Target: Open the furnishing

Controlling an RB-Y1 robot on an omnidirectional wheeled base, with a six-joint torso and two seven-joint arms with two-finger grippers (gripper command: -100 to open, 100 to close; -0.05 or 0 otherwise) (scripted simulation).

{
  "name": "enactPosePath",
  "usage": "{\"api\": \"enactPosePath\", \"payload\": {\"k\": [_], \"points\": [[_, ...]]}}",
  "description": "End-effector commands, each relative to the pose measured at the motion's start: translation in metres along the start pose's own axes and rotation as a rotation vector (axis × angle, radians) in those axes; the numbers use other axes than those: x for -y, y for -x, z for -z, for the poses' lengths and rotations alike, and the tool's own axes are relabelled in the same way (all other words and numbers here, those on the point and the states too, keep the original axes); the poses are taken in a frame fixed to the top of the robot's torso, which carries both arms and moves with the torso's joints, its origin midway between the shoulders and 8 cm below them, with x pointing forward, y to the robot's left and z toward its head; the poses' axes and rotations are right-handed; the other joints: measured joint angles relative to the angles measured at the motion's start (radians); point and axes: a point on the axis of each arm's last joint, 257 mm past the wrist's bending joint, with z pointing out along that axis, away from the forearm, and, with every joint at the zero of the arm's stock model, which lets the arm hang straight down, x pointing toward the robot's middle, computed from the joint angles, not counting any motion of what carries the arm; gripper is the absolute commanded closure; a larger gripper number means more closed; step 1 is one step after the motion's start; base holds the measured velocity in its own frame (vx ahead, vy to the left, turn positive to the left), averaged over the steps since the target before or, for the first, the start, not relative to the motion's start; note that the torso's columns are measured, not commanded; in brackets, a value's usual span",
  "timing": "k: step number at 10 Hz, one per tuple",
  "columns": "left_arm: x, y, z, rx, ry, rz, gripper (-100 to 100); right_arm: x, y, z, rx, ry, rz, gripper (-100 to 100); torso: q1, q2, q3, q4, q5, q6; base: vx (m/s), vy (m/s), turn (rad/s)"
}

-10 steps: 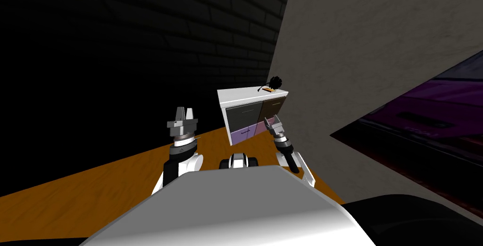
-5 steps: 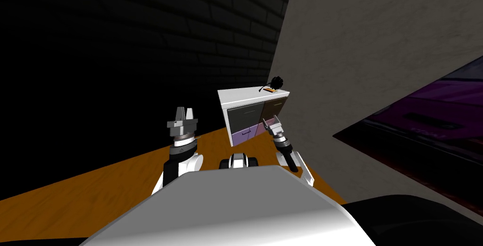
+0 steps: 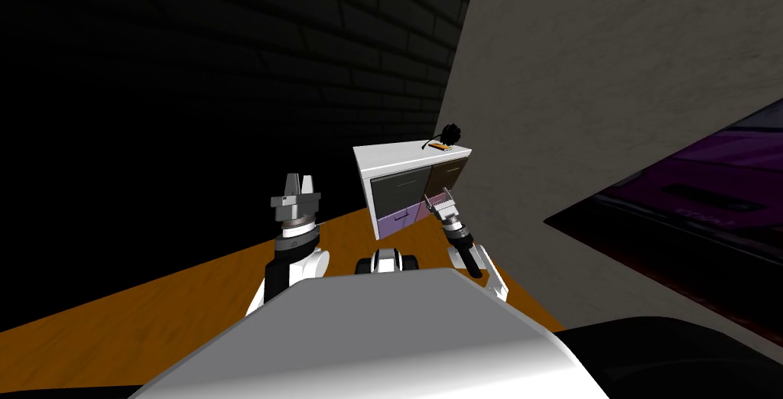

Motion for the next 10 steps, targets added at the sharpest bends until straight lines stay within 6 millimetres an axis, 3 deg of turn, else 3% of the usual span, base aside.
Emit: {"api": "enactPosePath", "payload": {"k": [1, 10], "points": [[0.000, 0.000, 0.000, 0.000, 0.000, 0.000, 0, -0.002, -0.009, 0.002, -0.014, 0.017, 0.101, -100, 0.002, -0.001, 0.000, 0.000, 0.000, 0.000, 0.052, 0.074, -0.023], [0.000, 0.000, 0.000, 0.000, 0.000, 0.000, 0, -0.007, -0.043, 0.011, -0.064, 0.084, 0.401, -100, 0.000, 0.000, 0.000, 0.000, 0.000, 0.000, 0.042, 0.051, -0.022]]}}
